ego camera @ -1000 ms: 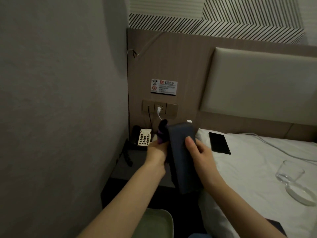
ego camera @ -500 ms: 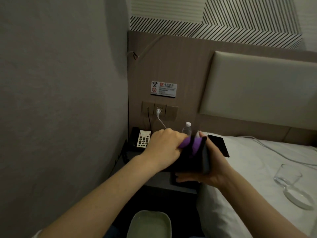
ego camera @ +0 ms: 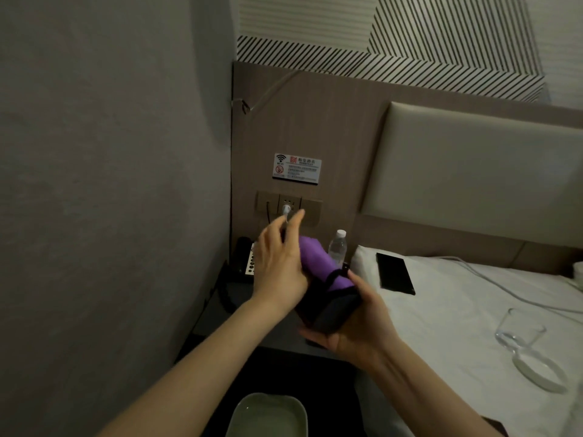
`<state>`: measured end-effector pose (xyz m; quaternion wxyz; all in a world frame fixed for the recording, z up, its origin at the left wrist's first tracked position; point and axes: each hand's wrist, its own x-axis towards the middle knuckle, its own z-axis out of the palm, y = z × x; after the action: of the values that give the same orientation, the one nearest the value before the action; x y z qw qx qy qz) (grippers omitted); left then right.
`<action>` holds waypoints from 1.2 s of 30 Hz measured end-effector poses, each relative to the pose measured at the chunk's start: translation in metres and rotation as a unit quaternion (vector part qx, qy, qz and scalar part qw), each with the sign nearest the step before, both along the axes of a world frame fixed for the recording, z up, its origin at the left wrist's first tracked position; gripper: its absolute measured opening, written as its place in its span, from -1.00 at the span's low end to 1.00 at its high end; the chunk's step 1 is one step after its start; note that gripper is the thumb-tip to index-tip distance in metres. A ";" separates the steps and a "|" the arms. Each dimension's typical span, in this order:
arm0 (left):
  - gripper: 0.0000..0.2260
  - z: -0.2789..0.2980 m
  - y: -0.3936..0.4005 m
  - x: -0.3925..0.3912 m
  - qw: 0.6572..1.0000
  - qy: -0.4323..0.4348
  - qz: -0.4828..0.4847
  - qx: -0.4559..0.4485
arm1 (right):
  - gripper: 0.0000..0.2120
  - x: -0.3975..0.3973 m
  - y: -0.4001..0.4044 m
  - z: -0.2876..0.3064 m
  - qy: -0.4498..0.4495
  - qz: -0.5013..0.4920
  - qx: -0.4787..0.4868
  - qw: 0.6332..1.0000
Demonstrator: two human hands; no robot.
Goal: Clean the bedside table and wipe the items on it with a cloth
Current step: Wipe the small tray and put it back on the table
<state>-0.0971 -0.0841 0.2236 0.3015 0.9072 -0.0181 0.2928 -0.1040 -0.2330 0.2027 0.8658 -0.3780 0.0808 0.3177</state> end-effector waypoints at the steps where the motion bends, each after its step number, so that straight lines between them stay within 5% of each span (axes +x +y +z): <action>1: -0.12 -0.002 0.000 -0.001 1.000 0.008 0.013 -0.024 | -0.45 0.001 0.004 0.003 0.006 -0.023 0.006 1.000; 5: -0.24 -0.005 0.003 -0.008 0.997 0.035 0.029 -0.060 | -0.52 0.001 0.006 0.005 0.010 -0.046 -0.008 0.999; 11: -0.32 0.016 0.002 -0.023 0.967 -0.184 -0.047 0.171 | -0.52 0.004 -0.005 0.002 -0.008 -0.024 0.024 0.999; 14: -0.51 0.028 0.004 -0.028 0.945 -0.157 -0.147 0.246 | -0.57 0.002 -0.010 0.002 -0.007 0.007 0.041 0.999; 23: -0.50 0.027 0.009 -0.038 0.976 0.033 -0.174 0.123 | -0.38 0.000 -0.024 0.010 -0.002 -0.001 0.018 1.000; 28: -0.73 0.038 -0.003 -0.037 0.979 -0.009 -0.068 0.193 | -0.37 -0.007 -0.015 0.005 -0.005 0.028 0.015 0.999; 31: -0.84 0.033 -0.007 -0.039 0.987 -0.059 -0.009 0.148 | -0.47 -0.009 -0.014 0.002 -0.024 0.006 0.034 0.999; 36: -0.85 0.040 0.006 -0.037 0.991 0.077 -0.088 0.059 | -0.47 -0.015 -0.020 -0.002 -0.106 -0.016 0.001 0.994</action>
<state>-0.1344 -0.0776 0.2633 0.2723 0.9381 -0.0916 0.1934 -0.1195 -0.2534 0.2005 0.8751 -0.4069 -0.0053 0.2618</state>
